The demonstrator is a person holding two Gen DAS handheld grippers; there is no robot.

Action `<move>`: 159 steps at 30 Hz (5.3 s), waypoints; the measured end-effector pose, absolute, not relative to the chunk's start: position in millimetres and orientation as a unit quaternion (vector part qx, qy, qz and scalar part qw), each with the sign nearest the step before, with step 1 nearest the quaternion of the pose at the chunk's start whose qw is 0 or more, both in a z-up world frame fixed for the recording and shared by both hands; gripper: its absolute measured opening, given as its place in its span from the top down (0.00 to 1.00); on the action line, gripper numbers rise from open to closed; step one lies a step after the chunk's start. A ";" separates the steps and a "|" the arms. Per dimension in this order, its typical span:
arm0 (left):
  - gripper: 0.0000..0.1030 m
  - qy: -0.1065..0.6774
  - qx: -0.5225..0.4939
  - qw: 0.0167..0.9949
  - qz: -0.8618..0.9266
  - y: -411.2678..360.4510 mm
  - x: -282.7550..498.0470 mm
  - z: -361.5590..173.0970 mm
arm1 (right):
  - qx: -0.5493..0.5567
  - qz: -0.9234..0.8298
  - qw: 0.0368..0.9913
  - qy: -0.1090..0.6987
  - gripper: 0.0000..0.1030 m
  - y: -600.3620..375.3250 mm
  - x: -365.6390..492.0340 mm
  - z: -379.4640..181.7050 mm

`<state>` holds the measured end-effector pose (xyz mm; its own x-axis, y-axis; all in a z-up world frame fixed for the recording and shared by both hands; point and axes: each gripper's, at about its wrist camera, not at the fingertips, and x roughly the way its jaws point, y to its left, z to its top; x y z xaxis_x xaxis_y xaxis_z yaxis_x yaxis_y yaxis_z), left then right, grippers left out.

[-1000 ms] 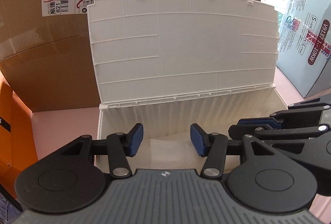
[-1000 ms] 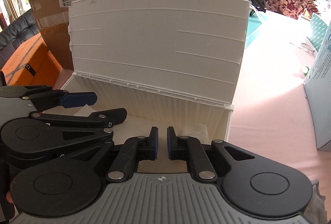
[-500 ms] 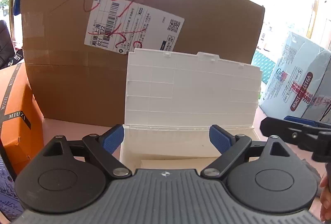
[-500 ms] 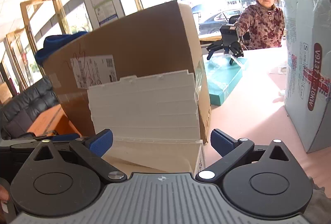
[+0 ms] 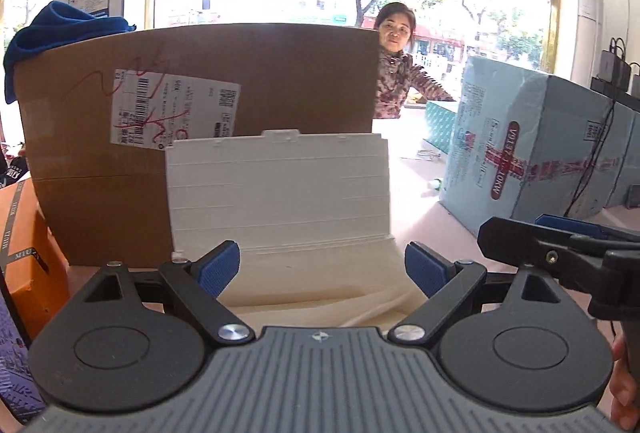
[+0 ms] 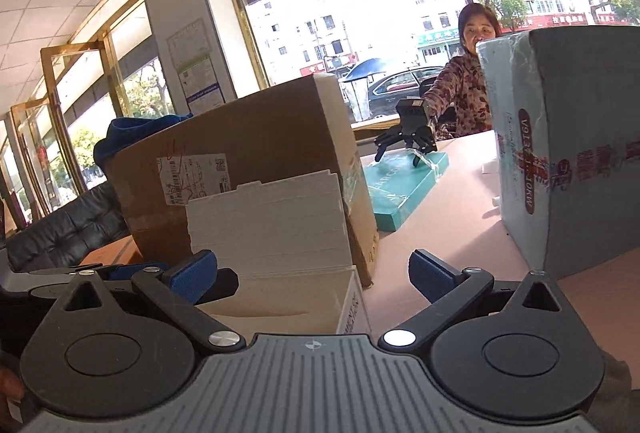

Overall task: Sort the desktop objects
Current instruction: 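Move the left tool away from the white box toward the grey cloth, then close the left gripper on the grey cloth, then lift the grey cloth with the left gripper and carry it to the white box, then lower the grey cloth into the white box and open the left gripper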

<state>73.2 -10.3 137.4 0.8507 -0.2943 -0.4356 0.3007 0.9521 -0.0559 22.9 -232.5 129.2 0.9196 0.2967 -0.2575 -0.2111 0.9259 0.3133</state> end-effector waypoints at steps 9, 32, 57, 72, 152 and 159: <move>0.13 0.234 0.034 0.941 -0.243 -103.4 62.7 127.9 | 0.190 0.038 0.970 0.149 0.00 -312.0 -21.6 107.6; 0.13 0.285 0.035 0.897 -0.336 -249.4 81.7 45.6 | 0.310 -0.106 0.937 0.125 0.00 -449.7 -77.8 8.4; 0.13 0.338 0.017 0.879 -0.334 -235.4 111.5 10.9 | 0.299 -0.029 0.933 0.200 0.06 -427.0 -45.7 -17.0; 0.63 0.315 0.053 0.881 -0.350 -237.4 95.4 13.9 | 0.295 -0.030 0.927 0.229 0.92 -424.5 -35.1 -22.9; 0.89 0.323 -0.038 0.927 -0.186 28.0 153.3 75.6 | 0.061 0.128 0.948 0.284 0.97 -147.7 120.5 79.7; 0.86 0.361 -0.044 0.914 -0.180 25.6 171.7 65.1 | -0.002 0.108 0.937 0.333 0.97 -125.0 146.3 70.8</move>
<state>171.7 25.6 65.1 0.6748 -0.3606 -0.6439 0.2974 0.9314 -0.2100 146.3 -125.0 70.8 0.7554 0.2004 -0.6238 -0.2025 0.9769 0.0686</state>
